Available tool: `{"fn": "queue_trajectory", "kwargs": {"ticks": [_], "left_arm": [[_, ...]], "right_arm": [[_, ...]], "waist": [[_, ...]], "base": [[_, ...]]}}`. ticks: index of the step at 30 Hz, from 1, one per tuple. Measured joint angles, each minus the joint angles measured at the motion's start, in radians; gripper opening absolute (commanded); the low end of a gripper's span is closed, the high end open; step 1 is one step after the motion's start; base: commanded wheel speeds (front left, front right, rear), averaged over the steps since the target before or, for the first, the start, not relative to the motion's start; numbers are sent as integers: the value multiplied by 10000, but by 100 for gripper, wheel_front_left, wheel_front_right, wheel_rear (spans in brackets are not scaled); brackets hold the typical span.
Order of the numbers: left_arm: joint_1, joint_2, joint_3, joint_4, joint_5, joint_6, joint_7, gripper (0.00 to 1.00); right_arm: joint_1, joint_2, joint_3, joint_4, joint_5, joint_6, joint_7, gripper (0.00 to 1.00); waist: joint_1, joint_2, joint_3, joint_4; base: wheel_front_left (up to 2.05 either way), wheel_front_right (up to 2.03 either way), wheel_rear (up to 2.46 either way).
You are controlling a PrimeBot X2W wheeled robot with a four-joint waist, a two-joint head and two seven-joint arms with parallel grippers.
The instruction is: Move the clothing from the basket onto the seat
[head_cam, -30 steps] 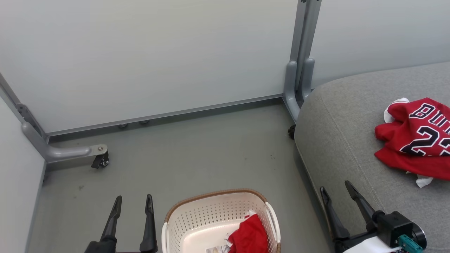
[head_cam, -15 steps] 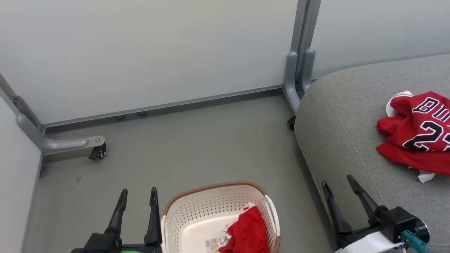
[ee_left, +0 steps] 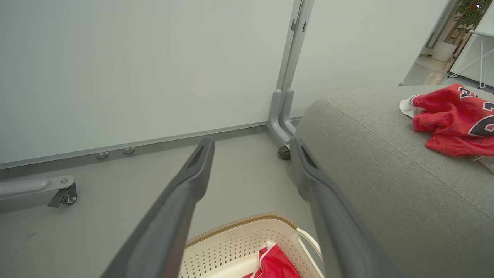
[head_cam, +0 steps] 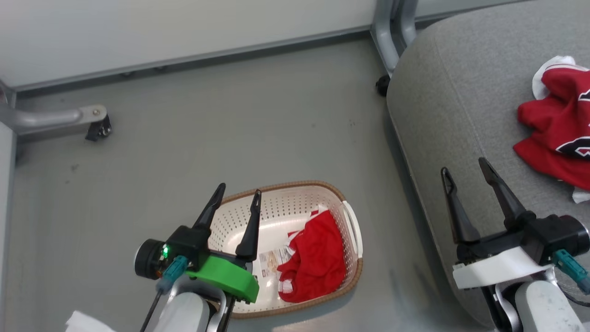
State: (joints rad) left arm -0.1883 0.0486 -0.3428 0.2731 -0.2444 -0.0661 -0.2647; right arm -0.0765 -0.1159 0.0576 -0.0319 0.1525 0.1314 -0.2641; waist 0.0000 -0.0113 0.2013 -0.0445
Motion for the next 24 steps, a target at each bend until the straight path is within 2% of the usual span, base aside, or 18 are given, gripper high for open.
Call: {"fn": "queue_trajectory", "kwargs": {"ticks": [5,11,17,18,24], "left_arm": [[-1619,-2,-1070,2330,194,-470,6,100],[-3520,-8,-2696,4867,13,-616,6,100],[-5207,-17,-4291,6355,-899,-627,6,100],[-5692,-12,-4734,6725,-1419,-629,201,100],[-6652,-19,-5745,7551,-2466,-629,844,100]], "right_arm": [[-732,-249,-81,-380,-121,0,0,100],[-1229,-502,-174,-874,-228,0,0,100],[-1494,-627,-347,-1377,-330,0,0,100],[-1623,-629,-322,-1517,-378,0,-2,100],[-2037,-725,-71,-1768,-518,0,-2,100]], "waist": [[1,0,1230,-16],[1,0,2614,-79],[2,0,3873,-199],[2,0,4294,-259],[2,0,5384,-492]], "base": [[0,0,0],[0,0,0],[0,0,0],[0,0,0],[0,0,0]]}}
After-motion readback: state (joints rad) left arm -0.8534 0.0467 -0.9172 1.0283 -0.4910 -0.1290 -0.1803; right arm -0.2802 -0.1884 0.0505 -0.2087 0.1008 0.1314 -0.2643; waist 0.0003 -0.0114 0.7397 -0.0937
